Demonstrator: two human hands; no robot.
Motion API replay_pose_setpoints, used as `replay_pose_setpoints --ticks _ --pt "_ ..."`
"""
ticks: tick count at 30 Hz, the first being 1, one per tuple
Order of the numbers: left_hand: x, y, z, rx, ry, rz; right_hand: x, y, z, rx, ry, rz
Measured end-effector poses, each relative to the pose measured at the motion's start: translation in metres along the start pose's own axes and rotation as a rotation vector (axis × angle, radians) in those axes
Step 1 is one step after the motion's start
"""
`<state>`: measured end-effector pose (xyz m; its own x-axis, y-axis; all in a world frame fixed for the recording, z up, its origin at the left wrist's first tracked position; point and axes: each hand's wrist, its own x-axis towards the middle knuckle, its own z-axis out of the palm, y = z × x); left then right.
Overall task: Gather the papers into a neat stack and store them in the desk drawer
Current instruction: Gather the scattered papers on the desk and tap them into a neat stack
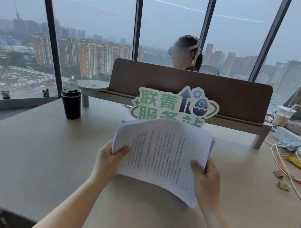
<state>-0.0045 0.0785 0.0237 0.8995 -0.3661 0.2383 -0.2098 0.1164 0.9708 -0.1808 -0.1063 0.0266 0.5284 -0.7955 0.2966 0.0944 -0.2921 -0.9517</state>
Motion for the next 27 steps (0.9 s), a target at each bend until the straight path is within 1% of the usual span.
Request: replay_pose_setpoints --ticks 2,4,6,9,11,15,18,21,24,27 --pt "-0.001 -0.001 0.0 -0.014 0.043 0.009 0.0 -0.005 0.0 -0.02 0.066 -0.016" --pt "0.005 0.012 -0.002 0.035 0.111 0.07 0.008 -0.019 -0.003 -0.043 0.106 -0.094" --pt "0.014 0.031 -0.003 0.089 0.148 0.186 0.019 -0.036 -0.004 -0.116 0.1 -0.229" --pt "0.025 0.048 -0.005 0.261 0.135 0.433 0.032 -0.051 -0.002 -0.353 0.105 -0.383" --pt "0.029 0.051 -0.008 0.367 0.143 0.506 0.034 -0.052 -0.002 -0.476 0.127 -0.449" --pt "0.032 0.045 -0.013 0.453 0.132 0.529 0.03 -0.043 -0.005 -0.452 0.161 -0.478" --pt "0.033 0.042 -0.016 0.442 0.123 0.503 0.029 -0.04 -0.006 -0.439 0.109 -0.468" --pt "0.032 0.042 -0.018 0.426 0.104 0.466 0.026 -0.039 -0.006 -0.332 0.104 -0.431" --pt "0.031 0.041 -0.018 0.417 0.102 0.439 0.021 -0.035 -0.005 -0.189 0.081 -0.308" --pt "0.032 0.039 -0.021 0.276 0.061 0.272 0.018 -0.03 -0.002 0.012 0.033 -0.149"
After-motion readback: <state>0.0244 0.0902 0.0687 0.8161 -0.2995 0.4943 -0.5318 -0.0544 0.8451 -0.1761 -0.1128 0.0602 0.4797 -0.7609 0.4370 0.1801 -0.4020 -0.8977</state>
